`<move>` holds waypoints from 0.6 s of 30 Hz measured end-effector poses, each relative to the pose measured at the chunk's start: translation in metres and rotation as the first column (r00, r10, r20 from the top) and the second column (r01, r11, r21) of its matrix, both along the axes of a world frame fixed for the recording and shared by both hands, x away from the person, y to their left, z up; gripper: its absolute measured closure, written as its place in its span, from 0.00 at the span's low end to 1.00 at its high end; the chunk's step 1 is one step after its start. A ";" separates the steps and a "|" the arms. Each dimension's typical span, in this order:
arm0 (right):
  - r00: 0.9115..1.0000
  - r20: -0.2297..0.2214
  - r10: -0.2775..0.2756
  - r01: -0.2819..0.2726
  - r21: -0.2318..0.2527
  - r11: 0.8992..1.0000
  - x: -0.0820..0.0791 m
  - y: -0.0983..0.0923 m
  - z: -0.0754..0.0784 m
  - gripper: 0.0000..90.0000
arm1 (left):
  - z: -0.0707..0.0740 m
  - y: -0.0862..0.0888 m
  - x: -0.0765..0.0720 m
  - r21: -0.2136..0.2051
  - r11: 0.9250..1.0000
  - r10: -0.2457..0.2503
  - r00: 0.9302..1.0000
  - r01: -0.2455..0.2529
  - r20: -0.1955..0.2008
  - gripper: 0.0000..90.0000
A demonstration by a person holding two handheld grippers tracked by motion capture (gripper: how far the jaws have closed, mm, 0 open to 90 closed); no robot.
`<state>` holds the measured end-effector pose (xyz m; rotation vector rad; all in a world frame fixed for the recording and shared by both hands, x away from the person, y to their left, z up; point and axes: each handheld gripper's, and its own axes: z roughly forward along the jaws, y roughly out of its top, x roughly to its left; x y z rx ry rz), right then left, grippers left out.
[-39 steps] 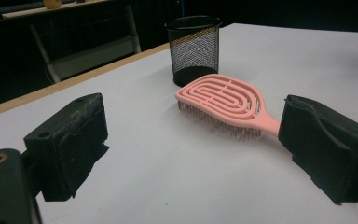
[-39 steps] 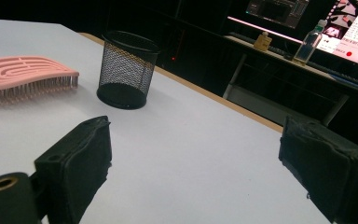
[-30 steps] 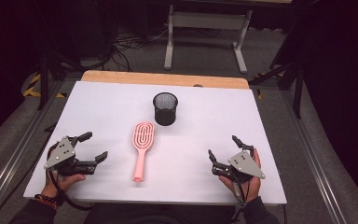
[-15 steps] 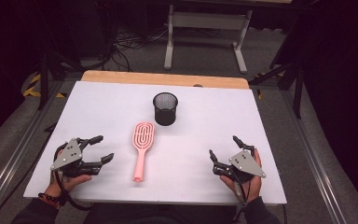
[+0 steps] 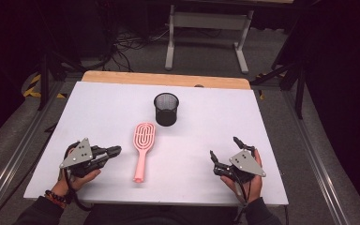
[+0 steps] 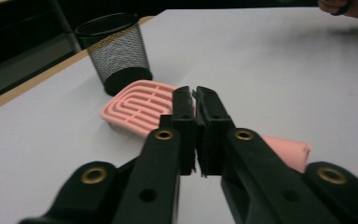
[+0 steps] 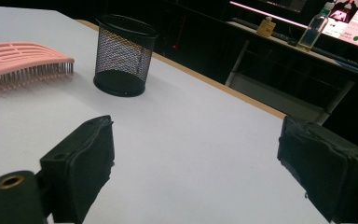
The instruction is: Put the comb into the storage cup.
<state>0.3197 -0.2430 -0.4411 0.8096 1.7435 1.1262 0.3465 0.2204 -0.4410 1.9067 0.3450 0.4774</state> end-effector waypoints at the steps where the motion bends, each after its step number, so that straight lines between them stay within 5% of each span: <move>1: 1.000 -0.005 0.001 -0.001 -0.003 1.000 0.000 0.000 0.000 0.13 | 0.000 -0.005 0.001 0.003 1.000 -0.014 1.000 0.014 -0.012 1.00; 8: 1.000 -0.014 -0.001 0.001 -0.010 1.000 0.001 0.001 -0.001 0.13 | -0.001 -0.038 0.002 0.078 0.992 -0.100 0.994 0.103 -0.036 1.00; 18: 0.999 -0.031 0.007 -0.008 -0.035 0.999 0.002 0.003 -0.004 0.14 | -0.011 -0.072 0.002 0.171 0.965 -0.184 0.978 0.199 -0.098 1.00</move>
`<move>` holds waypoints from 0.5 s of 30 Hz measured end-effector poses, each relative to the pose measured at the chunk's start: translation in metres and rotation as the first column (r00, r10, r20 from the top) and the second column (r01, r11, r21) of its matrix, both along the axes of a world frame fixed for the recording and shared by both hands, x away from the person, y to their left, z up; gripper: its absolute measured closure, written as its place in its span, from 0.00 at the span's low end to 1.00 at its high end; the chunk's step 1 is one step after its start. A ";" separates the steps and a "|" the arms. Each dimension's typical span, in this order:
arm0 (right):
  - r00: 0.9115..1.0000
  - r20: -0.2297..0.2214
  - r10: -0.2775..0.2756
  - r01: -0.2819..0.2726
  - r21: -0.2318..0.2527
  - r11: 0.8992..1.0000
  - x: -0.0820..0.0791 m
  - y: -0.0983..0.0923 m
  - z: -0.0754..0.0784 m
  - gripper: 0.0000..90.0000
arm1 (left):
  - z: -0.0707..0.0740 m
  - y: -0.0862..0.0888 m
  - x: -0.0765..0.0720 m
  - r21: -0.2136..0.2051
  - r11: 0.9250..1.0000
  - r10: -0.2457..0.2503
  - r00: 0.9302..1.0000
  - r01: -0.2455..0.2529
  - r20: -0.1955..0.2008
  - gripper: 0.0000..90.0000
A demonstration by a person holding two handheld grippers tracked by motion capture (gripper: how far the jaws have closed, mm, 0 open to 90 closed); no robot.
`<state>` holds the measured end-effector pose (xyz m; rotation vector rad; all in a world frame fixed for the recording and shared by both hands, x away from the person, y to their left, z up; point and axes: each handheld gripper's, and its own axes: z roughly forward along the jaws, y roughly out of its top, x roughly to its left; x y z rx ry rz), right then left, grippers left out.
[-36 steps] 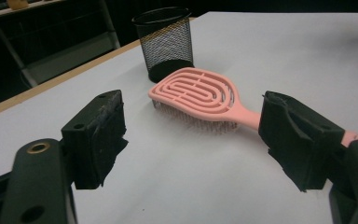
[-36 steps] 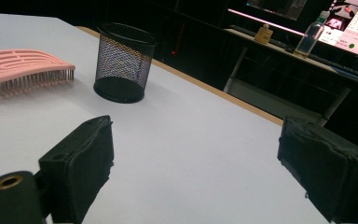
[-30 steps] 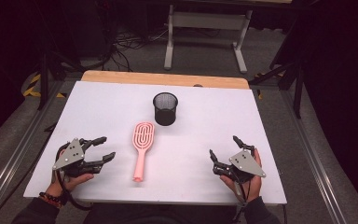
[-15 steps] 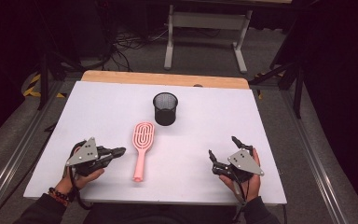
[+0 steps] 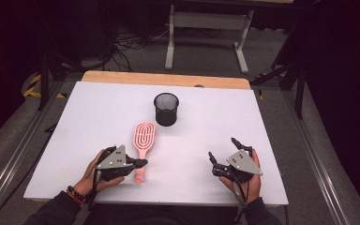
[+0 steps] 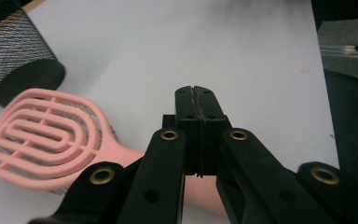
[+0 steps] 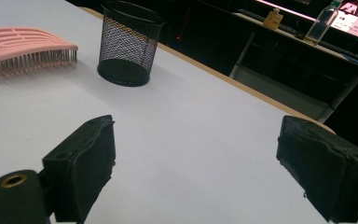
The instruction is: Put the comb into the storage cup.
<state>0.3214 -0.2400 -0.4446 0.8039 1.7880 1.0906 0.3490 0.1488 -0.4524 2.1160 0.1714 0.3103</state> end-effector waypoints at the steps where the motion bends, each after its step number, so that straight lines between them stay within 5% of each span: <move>1: 1.000 0.000 0.000 0.000 -0.002 1.000 0.000 0.000 0.000 0.14 | -0.002 -0.004 0.000 0.024 1.000 -0.009 1.000 0.009 0.003 1.00; 9: 1.000 -0.002 -0.009 0.009 -0.025 1.000 0.001 0.001 -0.001 0.15 | -0.013 -0.011 0.003 0.144 0.989 -0.023 1.000 0.023 -0.001 1.00; 15: 1.000 -0.001 -0.011 0.011 -0.035 0.999 0.001 0.002 -0.001 0.15 | -0.017 -0.009 0.006 0.167 0.986 -0.012 1.000 0.015 -0.021 1.00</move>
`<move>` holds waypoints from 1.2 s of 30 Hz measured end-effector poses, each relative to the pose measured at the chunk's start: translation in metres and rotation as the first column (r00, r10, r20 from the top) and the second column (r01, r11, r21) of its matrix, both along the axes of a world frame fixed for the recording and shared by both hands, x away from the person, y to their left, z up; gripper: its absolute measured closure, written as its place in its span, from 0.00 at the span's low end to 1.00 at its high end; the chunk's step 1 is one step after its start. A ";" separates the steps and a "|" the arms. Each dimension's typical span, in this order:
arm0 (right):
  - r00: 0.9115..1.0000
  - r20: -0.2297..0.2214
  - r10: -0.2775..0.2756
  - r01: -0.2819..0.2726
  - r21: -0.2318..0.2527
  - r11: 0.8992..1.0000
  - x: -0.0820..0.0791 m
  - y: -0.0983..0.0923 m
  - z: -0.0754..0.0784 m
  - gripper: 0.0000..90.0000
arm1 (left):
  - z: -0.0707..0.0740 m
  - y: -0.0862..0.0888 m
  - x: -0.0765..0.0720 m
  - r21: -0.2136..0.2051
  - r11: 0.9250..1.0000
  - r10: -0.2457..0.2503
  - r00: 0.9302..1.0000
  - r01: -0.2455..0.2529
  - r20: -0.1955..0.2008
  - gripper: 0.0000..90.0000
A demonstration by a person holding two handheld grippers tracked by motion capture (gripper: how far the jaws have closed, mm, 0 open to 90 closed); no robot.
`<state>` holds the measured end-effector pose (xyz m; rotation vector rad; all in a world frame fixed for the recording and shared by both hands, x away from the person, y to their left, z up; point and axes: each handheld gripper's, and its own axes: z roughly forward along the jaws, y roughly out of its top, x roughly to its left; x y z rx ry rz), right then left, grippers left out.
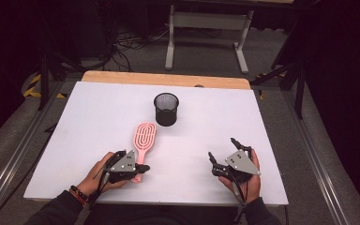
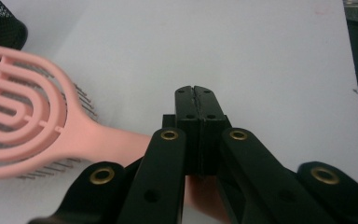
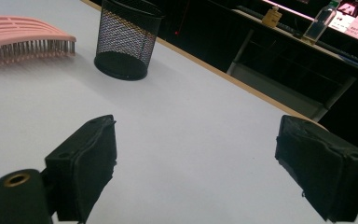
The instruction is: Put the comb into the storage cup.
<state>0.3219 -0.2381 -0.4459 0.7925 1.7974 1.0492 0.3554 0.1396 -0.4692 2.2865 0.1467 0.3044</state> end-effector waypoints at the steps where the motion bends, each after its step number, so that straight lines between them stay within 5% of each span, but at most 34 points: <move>1: 1.000 0.000 0.000 0.000 -0.001 1.000 0.000 0.000 0.000 0.15 | -0.001 0.002 0.001 0.001 1.000 0.003 1.000 -0.003 -0.007 1.00; 10: 1.000 -0.007 0.006 -0.006 -0.007 1.000 0.000 0.000 -0.001 0.15 | -0.003 0.013 0.005 -0.016 1.000 0.023 0.999 -0.024 -0.030 1.00; 20: 1.000 -0.001 0.007 -0.007 -0.012 1.000 0.000 0.000 -0.001 0.15 | -0.005 0.020 0.006 0.034 0.998 0.052 0.998 -0.051 -0.033 1.00; 27: 1.000 -0.002 0.009 -0.009 -0.018 1.000 0.000 0.000 -0.001 0.15 | -0.005 0.022 0.008 0.027 0.998 0.051 0.998 -0.050 -0.032 1.00; 33: 1.000 0.009 0.009 -0.009 -0.024 1.000 -0.001 0.000 0.000 0.15 | 0.012 0.029 0.006 -0.071 0.994 0.075 0.996 -0.079 -0.056 0.89; 36: 1.000 0.007 0.005 -0.005 -0.024 1.000 -0.001 0.000 0.000 0.15 | 0.023 0.031 0.013 -0.097 0.972 0.199 0.969 -0.214 -0.147 0.73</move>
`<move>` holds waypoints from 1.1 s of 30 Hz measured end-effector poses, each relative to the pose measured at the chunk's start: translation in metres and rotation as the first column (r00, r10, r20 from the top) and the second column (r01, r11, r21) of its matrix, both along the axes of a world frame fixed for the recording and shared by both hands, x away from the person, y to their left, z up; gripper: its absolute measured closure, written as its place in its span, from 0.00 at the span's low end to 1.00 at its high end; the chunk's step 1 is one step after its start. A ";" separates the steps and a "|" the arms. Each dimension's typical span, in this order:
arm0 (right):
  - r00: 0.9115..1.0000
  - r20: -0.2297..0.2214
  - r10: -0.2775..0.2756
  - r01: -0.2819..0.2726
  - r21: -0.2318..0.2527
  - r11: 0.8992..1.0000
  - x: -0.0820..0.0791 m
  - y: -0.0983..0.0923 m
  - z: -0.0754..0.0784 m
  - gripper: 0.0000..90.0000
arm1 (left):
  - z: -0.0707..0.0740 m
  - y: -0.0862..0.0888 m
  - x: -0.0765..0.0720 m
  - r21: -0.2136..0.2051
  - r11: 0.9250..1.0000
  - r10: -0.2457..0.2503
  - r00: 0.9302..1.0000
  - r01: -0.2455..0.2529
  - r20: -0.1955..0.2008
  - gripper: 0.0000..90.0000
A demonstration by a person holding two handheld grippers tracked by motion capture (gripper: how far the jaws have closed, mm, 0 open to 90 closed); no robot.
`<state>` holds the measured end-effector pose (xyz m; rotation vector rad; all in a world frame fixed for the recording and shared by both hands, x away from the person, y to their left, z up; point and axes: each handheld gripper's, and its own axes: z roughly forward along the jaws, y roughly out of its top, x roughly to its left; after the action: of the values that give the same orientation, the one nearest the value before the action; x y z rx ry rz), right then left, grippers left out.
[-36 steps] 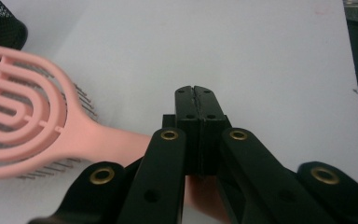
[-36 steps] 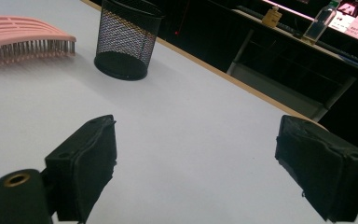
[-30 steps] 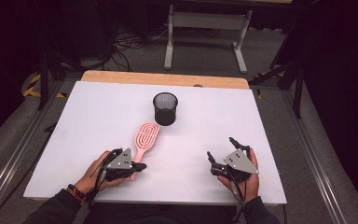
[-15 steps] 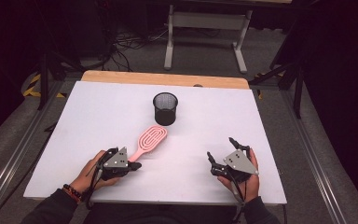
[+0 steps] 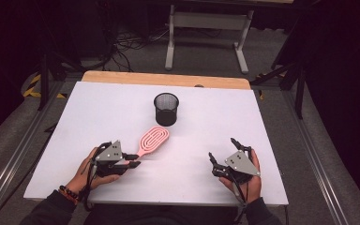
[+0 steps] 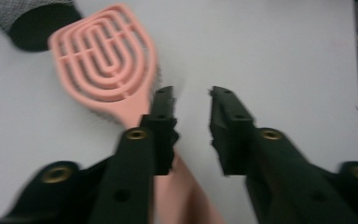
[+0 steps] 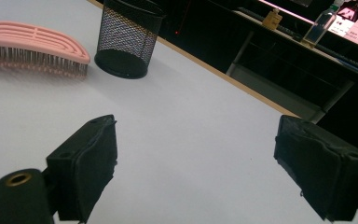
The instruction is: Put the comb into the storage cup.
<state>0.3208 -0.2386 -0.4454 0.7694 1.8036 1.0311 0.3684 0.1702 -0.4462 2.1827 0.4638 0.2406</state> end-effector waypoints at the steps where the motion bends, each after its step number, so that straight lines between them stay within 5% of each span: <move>1: 1.000 -0.003 0.002 -0.002 0.002 1.000 0.000 0.000 0.000 0.15 | 0.001 -0.001 0.002 0.000 1.000 0.023 1.000 -0.023 -0.021 0.66; 5: 1.000 -0.013 0.007 -0.007 -0.012 1.000 0.001 0.002 -0.002 0.15 | 0.006 -0.008 0.013 0.069 0.988 0.146 0.983 -0.139 -0.110 0.47; 8: 1.000 -0.018 0.005 -0.006 -0.015 1.000 0.001 0.002 -0.003 0.15 | 0.007 -0.017 0.024 0.137 0.968 0.232 0.957 -0.210 -0.174 0.28; 10: 1.000 -0.024 0.005 -0.005 -0.017 1.000 0.002 0.002 -0.004 0.15 | 0.006 -0.025 0.033 0.191 0.956 0.265 0.936 -0.223 -0.231 0.22; 16: 1.000 -0.027 -0.016 0.015 -0.024 1.000 0.003 0.000 -0.004 0.16 | 0.004 -0.043 0.048 0.293 0.930 0.308 0.907 -0.222 -0.288 0.21; 20: 0.999 -0.028 -0.025 0.025 -0.020 0.999 0.004 -0.002 -0.004 0.16 | 0.002 -0.053 0.054 0.344 0.917 0.309 0.907 -0.203 -0.288 0.32; 23: 0.999 -0.028 -0.026 0.025 -0.022 0.999 0.004 -0.002 -0.005 0.16 | -0.003 -0.055 0.057 0.347 0.918 0.305 0.900 -0.190 -0.313 0.41; 25: 0.999 -0.029 -0.025 0.024 -0.021 0.999 0.004 -0.002 -0.005 0.16 | -0.003 -0.055 0.056 0.342 0.918 0.308 0.902 -0.199 -0.303 0.43; 28: 0.999 -0.030 -0.027 0.027 -0.018 0.999 0.004 -0.002 -0.005 0.16 | -0.004 -0.053 0.054 0.348 0.913 0.316 0.909 -0.213 -0.272 0.53; 33: 0.999 -0.029 -0.032 0.031 -0.021 0.999 0.004 -0.002 -0.005 0.16 | -0.005 -0.051 0.047 0.371 0.907 0.287 0.938 -0.200 -0.195 0.63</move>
<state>0.3253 -0.2402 -0.4503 0.8016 1.8182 0.9839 0.4155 0.1189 -0.4515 2.5110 0.8994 0.1995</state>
